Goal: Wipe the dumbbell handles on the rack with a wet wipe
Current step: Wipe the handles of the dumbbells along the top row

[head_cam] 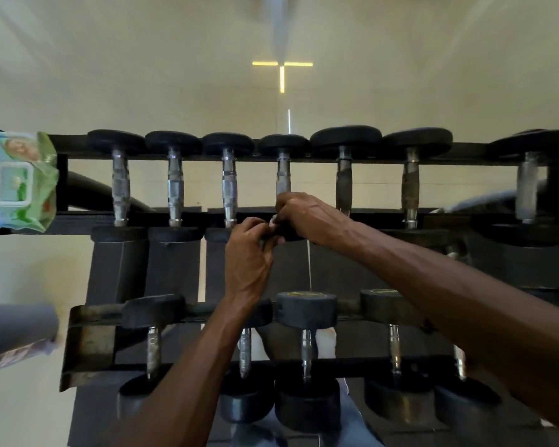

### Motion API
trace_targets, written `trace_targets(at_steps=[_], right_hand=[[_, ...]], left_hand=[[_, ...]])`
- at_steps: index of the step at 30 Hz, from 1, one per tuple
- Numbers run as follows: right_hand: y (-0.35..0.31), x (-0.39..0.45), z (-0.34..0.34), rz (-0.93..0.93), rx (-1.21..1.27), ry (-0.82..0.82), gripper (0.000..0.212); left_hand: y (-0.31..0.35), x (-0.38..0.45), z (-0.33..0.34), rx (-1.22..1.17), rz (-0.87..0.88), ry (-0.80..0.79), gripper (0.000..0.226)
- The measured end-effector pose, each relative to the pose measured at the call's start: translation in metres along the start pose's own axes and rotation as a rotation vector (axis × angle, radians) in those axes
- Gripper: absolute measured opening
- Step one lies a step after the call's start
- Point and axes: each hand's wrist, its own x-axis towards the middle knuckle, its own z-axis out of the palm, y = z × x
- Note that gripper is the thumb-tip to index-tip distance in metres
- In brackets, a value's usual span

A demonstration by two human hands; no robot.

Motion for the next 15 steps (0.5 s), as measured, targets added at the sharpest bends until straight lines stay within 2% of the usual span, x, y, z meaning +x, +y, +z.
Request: trace_targets(at_steps=[4, 8, 10, 13, 15], right_hand=[[0.010, -0.003, -0.007, 0.007, 0.088, 0.138, 0.015], [0.021, 0.024, -0.015, 0.137, 0.194, 0.323, 0.019], [0.019, 0.024, -0.016, 0.091, 0.138, 0.296, 0.019], [0.008, 0.000, -0.009, -0.109, 0.060, 0.093, 0.022], [0.012, -0.008, -0.006, -0.105, 0.076, 0.091, 0.019]], left_hand=[[0.002, 0.004, 0.001, -0.008, -0.050, 0.035, 0.013], [0.010, 0.004, 0.005, -0.066, -0.129, 0.073, 0.015], [0.013, 0.002, 0.007, -0.091, -0.163, 0.086, 0.018], [0.014, -0.003, 0.010, -0.098, -0.199, 0.109, 0.027], [0.016, -0.004, 0.013, -0.094, -0.206, 0.132, 0.030]])
